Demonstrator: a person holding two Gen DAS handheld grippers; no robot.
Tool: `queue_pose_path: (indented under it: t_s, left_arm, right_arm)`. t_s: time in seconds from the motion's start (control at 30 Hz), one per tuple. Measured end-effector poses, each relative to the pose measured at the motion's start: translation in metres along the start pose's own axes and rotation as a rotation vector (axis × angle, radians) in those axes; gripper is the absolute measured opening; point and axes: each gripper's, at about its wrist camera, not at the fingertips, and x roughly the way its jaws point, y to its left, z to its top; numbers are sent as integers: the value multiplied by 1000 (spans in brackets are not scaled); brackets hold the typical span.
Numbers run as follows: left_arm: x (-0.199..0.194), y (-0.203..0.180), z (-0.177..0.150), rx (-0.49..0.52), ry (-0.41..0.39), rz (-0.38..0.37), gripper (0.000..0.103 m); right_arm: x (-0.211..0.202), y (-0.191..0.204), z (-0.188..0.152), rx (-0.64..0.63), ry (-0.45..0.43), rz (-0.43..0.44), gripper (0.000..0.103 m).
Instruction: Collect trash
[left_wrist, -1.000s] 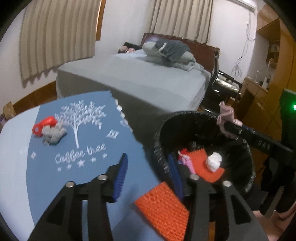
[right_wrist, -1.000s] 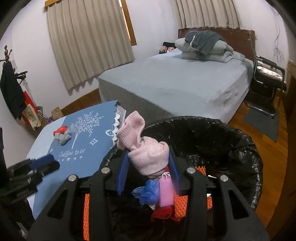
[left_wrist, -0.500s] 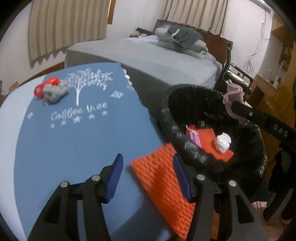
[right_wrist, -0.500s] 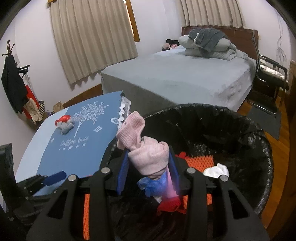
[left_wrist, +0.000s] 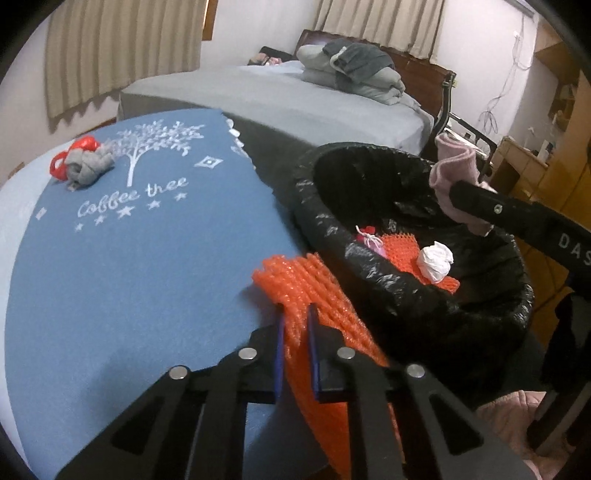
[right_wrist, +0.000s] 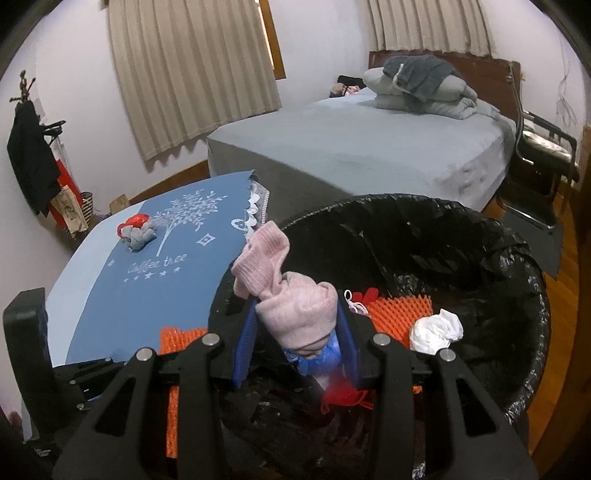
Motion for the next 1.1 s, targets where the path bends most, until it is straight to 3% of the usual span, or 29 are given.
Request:
queue_pose_path:
  t_s: [0.57,1.1]
  left_arm:
    - [-45,-10,33,-1,-131,-11,10]
    - [-70,-37,82,49,-251,-45,10]
  right_arm:
    - [-2,-3,-3,9,-2,1,39]
    - [-34,-27,24,52,-103,-33,39]
